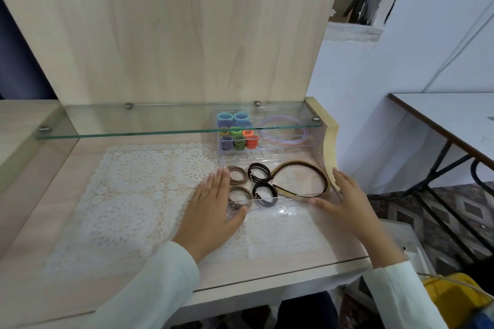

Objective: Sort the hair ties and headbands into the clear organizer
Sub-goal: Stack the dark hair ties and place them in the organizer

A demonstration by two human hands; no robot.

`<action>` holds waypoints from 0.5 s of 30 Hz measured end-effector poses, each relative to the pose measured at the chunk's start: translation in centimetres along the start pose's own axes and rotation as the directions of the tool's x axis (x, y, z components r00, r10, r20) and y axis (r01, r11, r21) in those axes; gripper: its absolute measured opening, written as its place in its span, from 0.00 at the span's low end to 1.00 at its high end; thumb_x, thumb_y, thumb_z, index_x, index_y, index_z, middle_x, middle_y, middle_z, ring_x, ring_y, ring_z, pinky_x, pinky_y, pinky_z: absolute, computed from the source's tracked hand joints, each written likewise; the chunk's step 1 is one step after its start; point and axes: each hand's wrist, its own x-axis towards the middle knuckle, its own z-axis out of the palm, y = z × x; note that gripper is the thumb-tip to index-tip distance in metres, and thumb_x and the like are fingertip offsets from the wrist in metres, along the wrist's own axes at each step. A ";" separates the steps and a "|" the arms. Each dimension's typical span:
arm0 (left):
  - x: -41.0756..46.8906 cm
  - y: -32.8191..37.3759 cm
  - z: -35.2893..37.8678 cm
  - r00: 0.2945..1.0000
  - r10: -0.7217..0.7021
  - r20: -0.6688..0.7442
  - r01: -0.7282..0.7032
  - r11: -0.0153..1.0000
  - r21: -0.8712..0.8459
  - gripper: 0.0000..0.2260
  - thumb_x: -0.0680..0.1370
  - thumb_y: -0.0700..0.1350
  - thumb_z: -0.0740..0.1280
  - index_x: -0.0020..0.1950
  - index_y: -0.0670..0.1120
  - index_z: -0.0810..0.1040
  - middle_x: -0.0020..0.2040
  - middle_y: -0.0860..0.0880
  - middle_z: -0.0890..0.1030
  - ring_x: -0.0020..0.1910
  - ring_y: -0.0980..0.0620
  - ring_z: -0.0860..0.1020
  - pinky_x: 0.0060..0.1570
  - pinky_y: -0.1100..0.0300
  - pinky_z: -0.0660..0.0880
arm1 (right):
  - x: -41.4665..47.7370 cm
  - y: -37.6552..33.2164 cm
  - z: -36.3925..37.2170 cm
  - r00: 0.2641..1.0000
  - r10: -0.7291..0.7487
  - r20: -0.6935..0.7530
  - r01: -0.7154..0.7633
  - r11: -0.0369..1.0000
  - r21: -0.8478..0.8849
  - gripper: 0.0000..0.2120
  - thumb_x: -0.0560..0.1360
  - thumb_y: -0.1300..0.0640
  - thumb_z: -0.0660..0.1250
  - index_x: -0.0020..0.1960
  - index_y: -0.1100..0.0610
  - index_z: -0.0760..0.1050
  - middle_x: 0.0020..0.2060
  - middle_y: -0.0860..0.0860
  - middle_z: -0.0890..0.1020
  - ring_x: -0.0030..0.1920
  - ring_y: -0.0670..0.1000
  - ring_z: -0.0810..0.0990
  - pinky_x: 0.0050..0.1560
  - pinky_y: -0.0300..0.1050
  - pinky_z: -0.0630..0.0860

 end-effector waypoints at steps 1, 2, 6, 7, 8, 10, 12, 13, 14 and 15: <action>-0.1 0.0 0.0 1.000 -0.012 0.006 0.012 1.000 -0.029 0.46 0.71 0.75 0.37 0.80 0.47 0.35 0.80 0.51 0.38 0.79 0.54 0.38 0.77 0.57 0.38 | 0.0 0.3 0.2 1.000 -0.001 -0.020 0.002 0.999 0.033 0.47 0.67 0.48 0.77 0.77 0.58 0.55 0.74 0.55 0.62 0.72 0.53 0.63 0.71 0.46 0.61; -0.3 0.1 -0.1 1.000 -0.024 0.011 0.024 0.998 -0.059 0.45 0.72 0.74 0.40 0.80 0.47 0.35 0.80 0.51 0.39 0.79 0.55 0.39 0.77 0.56 0.38 | 0.0 0.6 0.5 0.999 0.008 -0.038 -0.005 0.998 0.066 0.48 0.67 0.50 0.78 0.78 0.57 0.54 0.73 0.54 0.62 0.71 0.53 0.64 0.70 0.48 0.63; -0.8 0.6 -0.5 0.996 -0.074 0.041 0.081 0.974 -0.211 0.39 0.81 0.63 0.55 0.80 0.48 0.36 0.81 0.52 0.44 0.79 0.56 0.41 0.77 0.57 0.38 | -0.1 1.2 1.1 0.996 0.051 -0.069 -0.041 0.989 0.143 0.49 0.65 0.51 0.79 0.77 0.58 0.56 0.71 0.53 0.65 0.68 0.53 0.68 0.69 0.49 0.66; -0.9 0.7 -0.5 0.996 -0.081 0.046 0.090 0.967 -0.240 0.38 0.81 0.61 0.56 0.80 0.47 0.37 0.81 0.51 0.45 0.79 0.56 0.42 0.77 0.57 0.38 | -0.2 1.3 1.3 0.995 0.056 -0.085 -0.042 0.986 0.160 0.46 0.65 0.51 0.80 0.75 0.58 0.59 0.69 0.53 0.67 0.67 0.51 0.69 0.67 0.48 0.67; -1.0 0.9 -0.6 0.995 -0.088 0.049 0.097 0.960 -0.263 0.37 0.81 0.60 0.56 0.80 0.47 0.38 0.81 0.51 0.46 0.79 0.56 0.42 0.77 0.56 0.38 | -0.2 1.5 1.4 0.993 0.058 -0.103 -0.039 0.984 0.174 0.43 0.64 0.51 0.80 0.72 0.57 0.63 0.67 0.53 0.70 0.64 0.50 0.70 0.64 0.45 0.68; -1.1 1.1 -0.5 0.993 -0.111 0.041 0.118 0.948 -0.296 0.35 0.82 0.58 0.56 0.81 0.46 0.41 0.81 0.50 0.49 0.79 0.55 0.44 0.76 0.56 0.38 | -0.3 1.4 1.5 0.990 0.058 -0.132 -0.033 0.982 0.187 0.37 0.63 0.51 0.81 0.66 0.56 0.67 0.62 0.51 0.74 0.59 0.47 0.71 0.57 0.42 0.67; -1.1 1.2 -0.3 0.990 -0.140 0.025 0.141 0.940 -0.309 0.33 0.83 0.57 0.56 0.81 0.46 0.45 0.80 0.48 0.54 0.79 0.55 0.47 0.76 0.56 0.37 | -0.4 1.3 1.5 0.987 0.055 -0.150 -0.023 0.978 0.206 0.35 0.63 0.51 0.81 0.63 0.55 0.67 0.59 0.50 0.74 0.57 0.47 0.71 0.54 0.41 0.67; -1.1 1.1 -0.2 0.989 -0.147 0.018 0.145 0.939 -0.311 0.31 0.83 0.56 0.55 0.81 0.46 0.47 0.80 0.48 0.56 0.79 0.55 0.49 0.76 0.56 0.37 | -0.4 1.2 1.5 0.986 0.051 -0.156 -0.016 0.976 0.217 0.34 0.63 0.51 0.81 0.62 0.55 0.67 0.58 0.49 0.74 0.57 0.48 0.71 0.54 0.41 0.67; -1.1 1.1 -0.1 0.989 -0.149 0.014 0.146 0.939 -0.312 0.31 0.83 0.56 0.55 0.81 0.46 0.48 0.79 0.47 0.59 0.79 0.55 0.51 0.76 0.55 0.37 | -0.4 1.3 1.5 0.986 0.047 -0.161 -0.010 0.974 0.227 0.34 0.63 0.51 0.81 0.62 0.55 0.67 0.57 0.49 0.74 0.58 0.48 0.72 0.54 0.41 0.67; -1.0 1.1 -0.1 0.989 -0.150 0.013 0.147 0.938 -0.315 0.30 0.83 0.56 0.55 0.81 0.46 0.49 0.79 0.48 0.60 0.79 0.55 0.54 0.76 0.55 0.38 | -0.3 1.3 1.5 0.985 0.046 -0.163 -0.007 0.973 0.232 0.34 0.63 0.51 0.81 0.61 0.55 0.67 0.57 0.49 0.74 0.58 0.49 0.72 0.54 0.41 0.67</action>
